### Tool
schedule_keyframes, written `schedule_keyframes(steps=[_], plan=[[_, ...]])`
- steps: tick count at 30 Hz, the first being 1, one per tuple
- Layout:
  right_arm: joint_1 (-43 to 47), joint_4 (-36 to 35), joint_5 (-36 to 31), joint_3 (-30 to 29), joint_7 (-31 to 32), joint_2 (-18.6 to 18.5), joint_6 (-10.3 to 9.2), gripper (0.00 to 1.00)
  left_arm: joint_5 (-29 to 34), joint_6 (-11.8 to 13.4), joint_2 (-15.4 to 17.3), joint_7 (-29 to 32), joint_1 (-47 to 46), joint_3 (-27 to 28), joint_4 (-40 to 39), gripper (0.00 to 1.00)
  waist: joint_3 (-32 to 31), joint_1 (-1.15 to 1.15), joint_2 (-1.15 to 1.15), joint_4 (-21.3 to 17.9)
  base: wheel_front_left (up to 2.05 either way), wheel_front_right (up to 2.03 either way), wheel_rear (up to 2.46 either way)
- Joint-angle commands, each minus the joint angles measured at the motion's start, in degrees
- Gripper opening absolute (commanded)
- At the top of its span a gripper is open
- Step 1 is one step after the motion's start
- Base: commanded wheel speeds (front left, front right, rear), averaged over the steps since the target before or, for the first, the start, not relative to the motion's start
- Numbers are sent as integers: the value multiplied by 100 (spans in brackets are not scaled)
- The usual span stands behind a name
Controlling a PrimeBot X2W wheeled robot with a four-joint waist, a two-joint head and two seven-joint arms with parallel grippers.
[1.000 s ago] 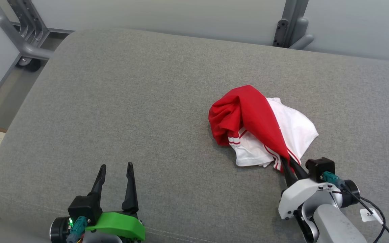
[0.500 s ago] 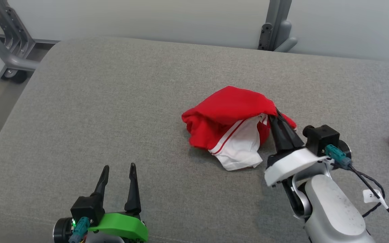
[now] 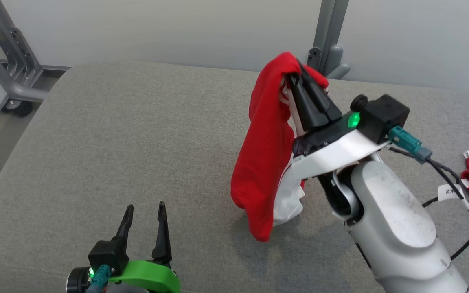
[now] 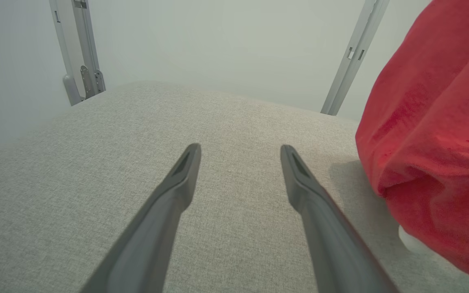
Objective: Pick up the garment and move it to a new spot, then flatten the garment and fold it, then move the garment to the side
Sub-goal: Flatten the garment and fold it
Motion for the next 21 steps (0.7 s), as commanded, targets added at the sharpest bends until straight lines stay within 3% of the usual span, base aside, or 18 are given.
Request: schedule_keyframes(steps=[1,7,14,21], plan=[[-213,-15,-43,-103,54,-18,-5,0,-32,13,5,-17,44,-14,0,100,-19,0,0,17,0,0,0],[-589,659,-159,-824,83,-125,-5,0,-50,-11,5,-17,-43,-74,-18,100,34,0,0,128,0,0,0],[-560,2146,-678,-1871,-17,-722,-4,0,-90,17,5,-17,-125,-129,-60,100,268,0,0,282,0,0,0],[-686,3033,-1193,-2636,-108,-1184,-5,0,-77,22,5,-17,-199,-130,-80,100,504,0,0,284,0,0,0]])
